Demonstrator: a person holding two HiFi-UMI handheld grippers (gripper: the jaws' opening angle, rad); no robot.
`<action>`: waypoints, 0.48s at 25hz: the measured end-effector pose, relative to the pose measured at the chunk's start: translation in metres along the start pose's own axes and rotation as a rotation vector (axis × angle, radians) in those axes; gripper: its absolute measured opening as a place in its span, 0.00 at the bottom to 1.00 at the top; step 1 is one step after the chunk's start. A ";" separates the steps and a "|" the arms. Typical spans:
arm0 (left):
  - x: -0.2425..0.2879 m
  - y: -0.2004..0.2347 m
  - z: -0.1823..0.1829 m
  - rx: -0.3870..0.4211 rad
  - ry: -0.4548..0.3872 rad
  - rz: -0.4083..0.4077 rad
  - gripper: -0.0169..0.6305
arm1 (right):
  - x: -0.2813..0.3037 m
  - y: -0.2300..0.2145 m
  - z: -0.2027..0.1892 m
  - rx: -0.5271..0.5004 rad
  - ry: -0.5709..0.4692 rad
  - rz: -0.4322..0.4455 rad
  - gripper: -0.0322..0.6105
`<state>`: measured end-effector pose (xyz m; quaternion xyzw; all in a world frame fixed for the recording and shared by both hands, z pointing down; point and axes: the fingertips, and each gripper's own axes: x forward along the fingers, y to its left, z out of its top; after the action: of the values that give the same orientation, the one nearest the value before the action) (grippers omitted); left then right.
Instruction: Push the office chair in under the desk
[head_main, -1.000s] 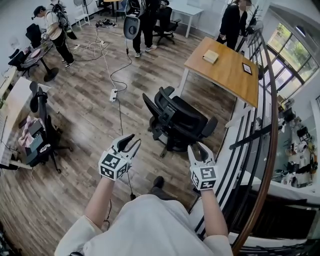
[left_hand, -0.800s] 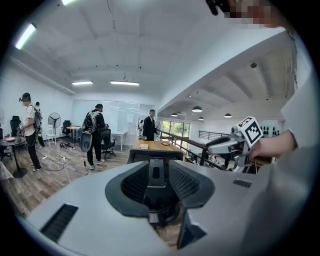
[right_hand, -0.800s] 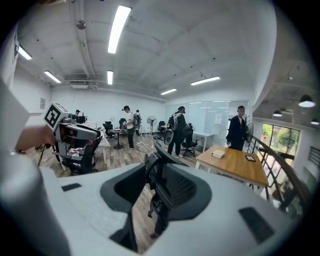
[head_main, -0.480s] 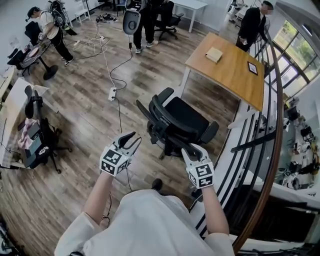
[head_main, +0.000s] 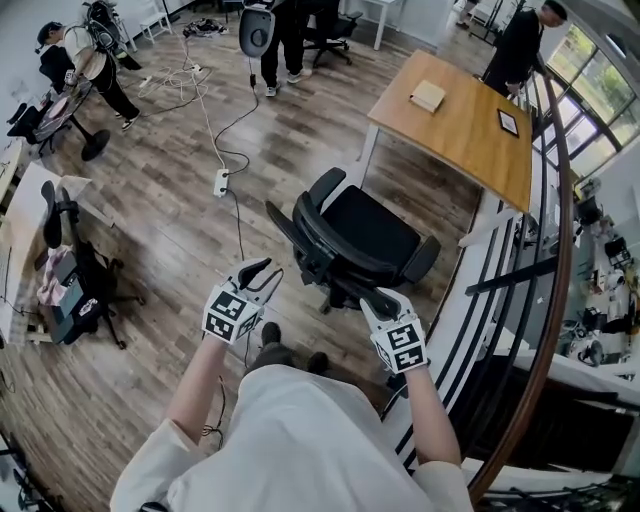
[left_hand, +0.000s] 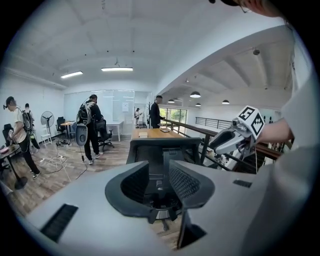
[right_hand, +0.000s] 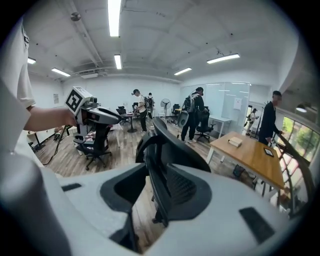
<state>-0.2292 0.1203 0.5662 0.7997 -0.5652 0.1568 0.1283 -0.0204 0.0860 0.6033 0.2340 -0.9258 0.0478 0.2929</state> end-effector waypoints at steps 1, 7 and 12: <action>0.005 0.005 -0.002 0.016 0.009 -0.006 0.22 | 0.005 0.001 -0.003 0.000 0.015 -0.001 0.23; 0.039 0.039 -0.011 0.081 0.070 -0.083 0.22 | 0.035 0.006 -0.011 -0.009 0.080 -0.015 0.23; 0.075 0.061 -0.018 0.257 0.154 -0.189 0.25 | 0.054 -0.003 -0.015 0.031 0.124 -0.073 0.23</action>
<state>-0.2656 0.0425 0.6138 0.8446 -0.4514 0.2757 0.0821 -0.0502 0.0645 0.6460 0.2689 -0.8958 0.0658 0.3478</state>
